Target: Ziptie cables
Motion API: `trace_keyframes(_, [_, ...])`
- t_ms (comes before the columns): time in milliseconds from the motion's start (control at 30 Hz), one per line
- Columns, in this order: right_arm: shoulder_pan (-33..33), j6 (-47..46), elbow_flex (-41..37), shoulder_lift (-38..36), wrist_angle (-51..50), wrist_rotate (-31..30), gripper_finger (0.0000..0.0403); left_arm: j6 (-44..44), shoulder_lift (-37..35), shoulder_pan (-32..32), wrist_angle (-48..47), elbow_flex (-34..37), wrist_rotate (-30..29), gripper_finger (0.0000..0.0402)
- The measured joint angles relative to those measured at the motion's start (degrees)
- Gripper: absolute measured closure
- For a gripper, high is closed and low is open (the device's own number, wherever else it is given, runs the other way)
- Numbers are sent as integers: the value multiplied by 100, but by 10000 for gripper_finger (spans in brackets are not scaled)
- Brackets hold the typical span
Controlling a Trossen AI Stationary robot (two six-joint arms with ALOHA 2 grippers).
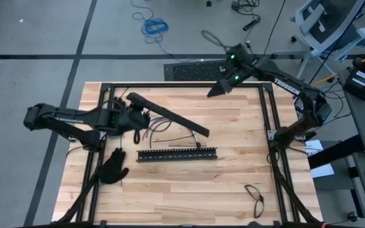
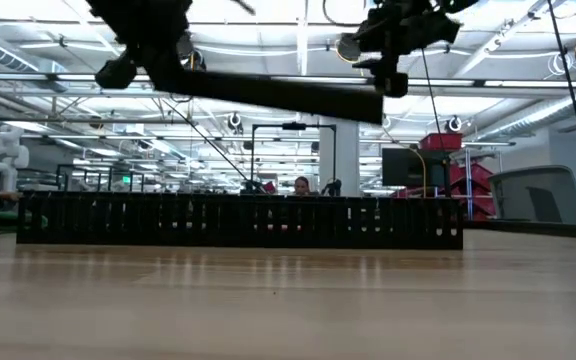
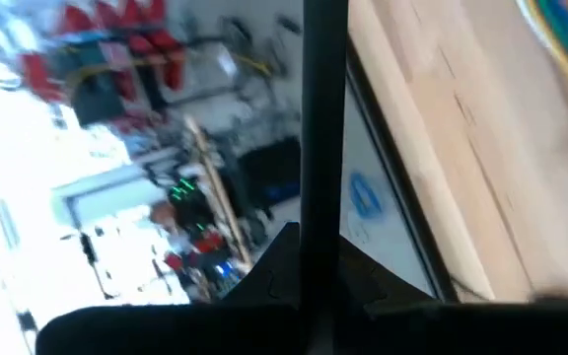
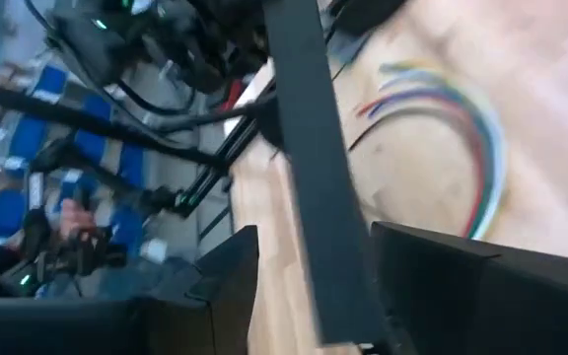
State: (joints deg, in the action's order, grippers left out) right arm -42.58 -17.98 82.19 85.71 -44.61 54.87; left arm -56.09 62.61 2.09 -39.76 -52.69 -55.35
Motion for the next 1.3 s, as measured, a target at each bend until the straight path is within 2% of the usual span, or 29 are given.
trace_keyframes(167, [412,-269,-608,267,640,1007,208,-186,-253,507,179,27,-224,386])
trace_keyframes(233, [625,-666,-846,328,1157,1137,208,-341,-372,604,85,22,-311,386])
trace_keyframes(467, [1396,-2497,-1895,332,4043,1099,208,-687,-888,816,28,22,-524,386])
trace_keyframes(700, [1706,-3695,-2839,334,5952,545,209,-918,-1072,819,25,22,-525,386])
trace_keyframes(900, [1889,-4128,-2965,527,6630,422,209,-895,-1080,819,26,20,-514,386])
trace_keyframes(1100, [2092,-5277,-2959,1038,8379,527,209,-877,-1082,819,33,20,-498,386])
trace_keyframes(1300, [2249,-5649,-2951,1220,8949,527,209,-596,-1078,808,33,20,-484,386])
